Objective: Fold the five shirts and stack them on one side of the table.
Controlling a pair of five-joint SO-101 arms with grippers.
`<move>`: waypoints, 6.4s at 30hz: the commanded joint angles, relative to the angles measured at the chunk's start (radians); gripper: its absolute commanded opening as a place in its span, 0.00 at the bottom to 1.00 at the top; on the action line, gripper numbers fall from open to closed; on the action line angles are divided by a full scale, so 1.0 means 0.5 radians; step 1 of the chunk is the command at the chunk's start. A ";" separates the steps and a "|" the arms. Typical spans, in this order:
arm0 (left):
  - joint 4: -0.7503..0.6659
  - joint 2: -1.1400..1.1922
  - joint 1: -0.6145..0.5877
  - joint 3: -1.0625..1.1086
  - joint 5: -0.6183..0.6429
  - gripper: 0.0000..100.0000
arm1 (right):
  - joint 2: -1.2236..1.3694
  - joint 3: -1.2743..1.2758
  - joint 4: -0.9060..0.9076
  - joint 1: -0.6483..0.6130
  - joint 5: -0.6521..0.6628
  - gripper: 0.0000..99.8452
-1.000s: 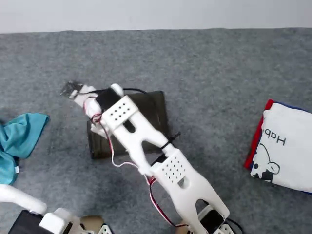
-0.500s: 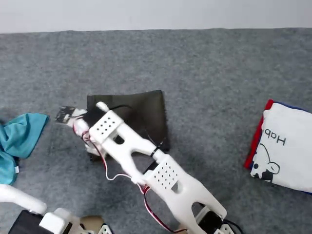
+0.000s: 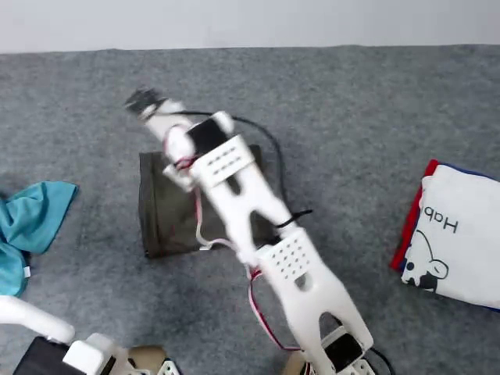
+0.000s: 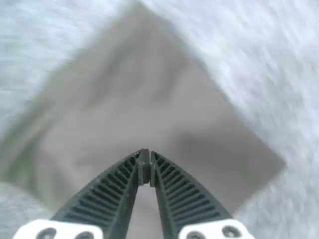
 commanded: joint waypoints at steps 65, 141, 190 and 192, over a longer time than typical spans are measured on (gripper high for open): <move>0.037 -0.077 -0.126 0.048 0.003 0.03 | -0.806 2.102 -0.170 0.327 -0.328 0.01; 0.043 -0.077 -0.058 0.060 0.009 0.03 | -0.532 1.123 -0.698 0.907 1.571 0.01; 0.046 -0.071 -0.049 0.063 0.003 0.03 | -0.612 0.571 0.084 0.717 -1.071 0.20; 0.046 -0.071 -0.049 0.063 0.003 0.03 | -0.600 0.608 0.084 0.698 -1.172 0.25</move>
